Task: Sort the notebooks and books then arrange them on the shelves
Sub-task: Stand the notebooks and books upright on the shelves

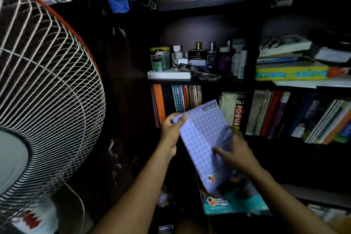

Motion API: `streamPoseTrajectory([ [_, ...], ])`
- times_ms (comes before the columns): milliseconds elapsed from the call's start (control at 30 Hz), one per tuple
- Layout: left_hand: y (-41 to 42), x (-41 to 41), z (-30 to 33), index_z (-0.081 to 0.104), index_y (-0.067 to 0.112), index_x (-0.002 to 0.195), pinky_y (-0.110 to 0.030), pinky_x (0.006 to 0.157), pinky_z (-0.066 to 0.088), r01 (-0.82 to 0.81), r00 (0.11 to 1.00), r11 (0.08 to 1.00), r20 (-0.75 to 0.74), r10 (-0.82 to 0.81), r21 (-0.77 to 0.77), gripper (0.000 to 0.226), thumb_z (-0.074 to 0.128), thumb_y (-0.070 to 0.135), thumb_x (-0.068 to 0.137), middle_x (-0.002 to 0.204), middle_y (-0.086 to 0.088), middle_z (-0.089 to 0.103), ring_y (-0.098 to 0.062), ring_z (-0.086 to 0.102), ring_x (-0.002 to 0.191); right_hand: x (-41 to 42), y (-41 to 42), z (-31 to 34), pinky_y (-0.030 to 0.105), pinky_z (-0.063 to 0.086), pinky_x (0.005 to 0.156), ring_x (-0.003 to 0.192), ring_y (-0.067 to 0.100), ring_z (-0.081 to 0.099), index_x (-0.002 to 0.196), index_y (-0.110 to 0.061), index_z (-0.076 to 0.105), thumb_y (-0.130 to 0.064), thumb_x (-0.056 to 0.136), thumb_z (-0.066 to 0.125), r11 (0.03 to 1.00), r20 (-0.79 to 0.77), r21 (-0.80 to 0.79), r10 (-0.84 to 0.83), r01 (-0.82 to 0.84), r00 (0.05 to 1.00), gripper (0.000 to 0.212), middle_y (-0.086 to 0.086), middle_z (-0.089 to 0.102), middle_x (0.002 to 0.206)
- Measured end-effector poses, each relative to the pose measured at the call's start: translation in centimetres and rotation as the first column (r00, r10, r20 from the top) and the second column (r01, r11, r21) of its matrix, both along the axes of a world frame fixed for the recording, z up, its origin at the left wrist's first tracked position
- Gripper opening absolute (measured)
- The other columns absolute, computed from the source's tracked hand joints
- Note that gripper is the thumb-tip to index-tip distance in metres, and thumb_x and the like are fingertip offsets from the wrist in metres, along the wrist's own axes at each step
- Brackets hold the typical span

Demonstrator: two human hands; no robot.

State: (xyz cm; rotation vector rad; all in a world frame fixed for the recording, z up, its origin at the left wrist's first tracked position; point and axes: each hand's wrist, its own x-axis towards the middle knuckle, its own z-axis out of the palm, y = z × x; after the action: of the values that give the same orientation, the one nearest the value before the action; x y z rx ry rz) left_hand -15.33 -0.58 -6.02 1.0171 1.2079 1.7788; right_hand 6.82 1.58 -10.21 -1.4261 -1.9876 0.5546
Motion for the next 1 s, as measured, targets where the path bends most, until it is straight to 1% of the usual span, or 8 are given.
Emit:
streamPoseTrajectory([
  [100, -3.2, 0.6, 3.1, 0.066, 0.006, 0.102, -0.034, 0.076, 0.057, 0.148, 0.973, 0.981, 0.159, -0.167, 0.123, 0.018, 0.071, 0.018, 0.09, 0.093, -0.01, 0.073, -0.02, 0.069, 0.08, -2.5, 0.9, 1.8, 0.044, 0.052, 0.102, 0.117, 0.021, 0.062, 0.128, -0.027, 0.043, -0.054, 0.066, 0.086, 0.991, -0.348, -0.028, 0.111, -0.129, 0.931, 0.08, 0.006, 0.061, 0.131],
  [233, -7.2, 0.2, -1.2, 0.061, 0.011, 0.125, -0.024, 0.087, 0.055, 0.24, 0.925, 0.971, -0.304, -0.227, 0.007, 0.054, 0.084, 0.004, 0.077, 0.113, 0.006, 0.073, -0.007, 0.069, 0.104, -4.8, 0.8, 3.3, 0.041, 0.058, 0.08, 0.095, 0.021, 0.067, 0.106, -0.016, 0.051, -0.037, 0.084, 0.08, 0.998, -0.44, -0.009, 0.05, -0.059, 0.897, 0.042, 0.006, 0.067, 0.105],
  [333, -7.5, -1.4, -6.6, 0.065, 0.02, 0.122, -0.023, 0.086, 0.049, -0.053, 0.8, 0.994, -0.599, -0.012, -0.091, 0.034, 0.075, 0.02, 0.089, 0.112, 0.009, 0.071, -0.013, 0.067, 0.11, -6.1, 1.0, 3.7, 0.025, 0.051, 0.071, 0.099, 0.02, 0.063, 0.107, -0.022, 0.049, -0.036, 0.088, 0.077, 0.999, -0.408, 0.031, 0.05, -0.041, 0.912, 0.036, 0.004, 0.062, 0.11],
  [433, -5.8, -3.6, -7.5, 0.064, 0.01, 0.129, -0.033, 0.089, 0.049, -0.3, 0.774, 0.949, -0.607, 0.182, -0.097, 0.034, 0.064, 0.023, 0.098, 0.12, -0.009, 0.071, -0.028, 0.065, 0.113, -7.6, 2.2, 4.4, 0.038, 0.051, 0.095, 0.114, 0.029, 0.058, 0.133, -0.015, 0.046, -0.032, 0.086, 0.078, 0.993, -0.182, 0.086, 0.096, -0.082, 0.979, 0.059, 0.011, 0.053, 0.13],
  [533, -3.9, -5.3, -6.5, 0.06, 0.008, 0.134, -0.039, 0.09, 0.049, -0.449, 0.738, 0.889, -0.597, 0.314, -0.087, 0.038, 0.06, 0.025, 0.099, 0.124, -0.016, 0.068, -0.036, 0.063, 0.114, -9.1, 3.3, 5.6, 0.039, 0.04, 0.109, 0.131, 0.036, 0.047, 0.149, -0.012, 0.034, -0.029, 0.09, 0.071, 0.981, 0.116, 0.055, 0.179, -0.186, 0.977, 0.072, 0.017, 0.041, 0.145],
  [767, -1.9, -5.6, -7.0, 0.06, 0.002, 0.133, -0.04, 0.086, 0.047, -0.531, 0.718, 0.844, -0.564, 0.407, -0.066, 0.05, 0.059, 0.035, 0.094, 0.123, -0.023, 0.066, -0.044, 0.062, 0.112, -13.1, 6.7, 5.3, 0.051, 0.043, 0.103, 0.136, 0.036, 0.041, 0.159, -0.028, 0.004, -0.041, 0.097, 0.055, 0.963, 0.689, 0.018, 0.183, -0.269, 0.701, 0.082, 0.012, 0.034, 0.157],
  [900, -0.9, -6.1, -7.4, 0.065, -0.007, 0.118, -0.039, 0.083, 0.049, -0.486, 0.752, 0.861, -0.573, 0.324, -0.151, 0.063, 0.058, 0.046, 0.086, 0.116, -0.029, 0.067, -0.044, 0.064, 0.107, -14.2, 8.6, 4.9, 0.038, 0.049, 0.078, 0.102, 0.032, 0.067, 0.16, -0.028, -0.01, -0.041, 0.101, 0.048, 0.923, 0.844, 0.151, 0.065, -0.353, 0.532, 0.084, 0.013, 0.066, 0.123],
  [1000, -1.0, -6.3, -7.8, 0.068, -0.008, 0.1, -0.045, 0.076, 0.054, -0.488, 0.756, 0.866, -0.548, 0.357, -0.11, 0.064, 0.049, 0.048, 0.079, 0.1, -0.029, 0.07, -0.044, 0.067, 0.095, -13.5, 10.0, 4.3, 0.037, 0.054, 0.077, 0.078, 0.026, 0.069, 0.157, -0.032, -0.019, -0.026, 0.101, 0.043, 0.907, 0.863, 0.26, -0.064, -0.331, 0.502, 0.084, 0.008, 0.071, 0.098],
])
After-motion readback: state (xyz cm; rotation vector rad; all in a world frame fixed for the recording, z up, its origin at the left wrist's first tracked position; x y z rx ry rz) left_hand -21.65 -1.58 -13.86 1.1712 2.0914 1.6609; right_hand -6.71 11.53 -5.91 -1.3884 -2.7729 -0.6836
